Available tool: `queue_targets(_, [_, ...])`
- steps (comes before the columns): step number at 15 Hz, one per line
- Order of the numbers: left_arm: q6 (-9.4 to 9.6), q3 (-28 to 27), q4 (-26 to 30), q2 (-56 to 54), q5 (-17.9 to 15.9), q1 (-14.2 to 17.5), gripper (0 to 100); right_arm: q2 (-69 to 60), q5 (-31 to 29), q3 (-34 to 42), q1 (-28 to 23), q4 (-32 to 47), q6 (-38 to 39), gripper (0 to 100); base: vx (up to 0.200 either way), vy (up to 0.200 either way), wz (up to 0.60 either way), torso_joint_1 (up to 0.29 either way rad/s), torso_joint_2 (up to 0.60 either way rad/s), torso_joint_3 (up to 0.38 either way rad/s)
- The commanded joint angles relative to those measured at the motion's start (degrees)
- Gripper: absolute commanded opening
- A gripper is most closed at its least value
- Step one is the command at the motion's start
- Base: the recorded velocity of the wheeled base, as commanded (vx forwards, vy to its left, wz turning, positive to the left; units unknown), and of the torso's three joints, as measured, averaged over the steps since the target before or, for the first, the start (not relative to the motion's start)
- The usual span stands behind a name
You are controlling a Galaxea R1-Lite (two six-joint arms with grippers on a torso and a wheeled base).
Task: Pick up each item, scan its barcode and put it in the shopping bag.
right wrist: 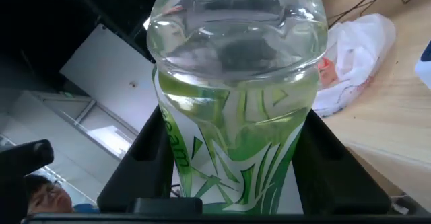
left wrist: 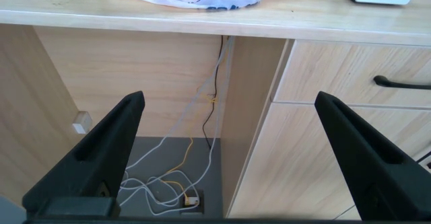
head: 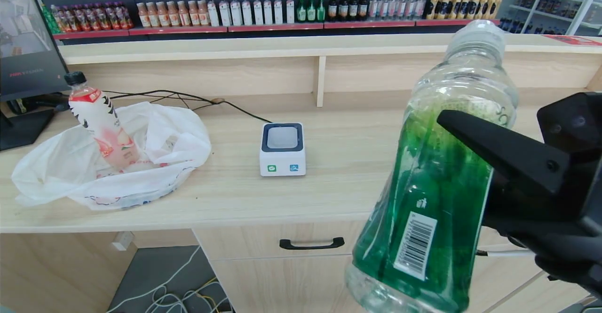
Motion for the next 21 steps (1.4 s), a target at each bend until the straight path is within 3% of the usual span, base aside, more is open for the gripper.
queue_targets(1, [0.00,0.00,0.00,-0.02,0.01,0.00,100,-2.93,-0.06,0.94,1.60,-0.01,0.57,0,0.000,0.000,0.00,0.000,0.00,0.000])
queue_targets(4, [0.00,0.00,0.00,-0.02,0.01,0.00,100,-2.49,-0.15,-1.96,1.16,-0.01,3.82,0,0.000,0.000,0.00,0.000,0.00,0.000])
queue_targets(21, [0.00,0.00,0.00,-0.02,0.01,0.00,100,-2.13,-0.58,-4.95,1.60,-0.01,3.47,0,0.000,0.000,0.00,0.000,0.00,0.000])
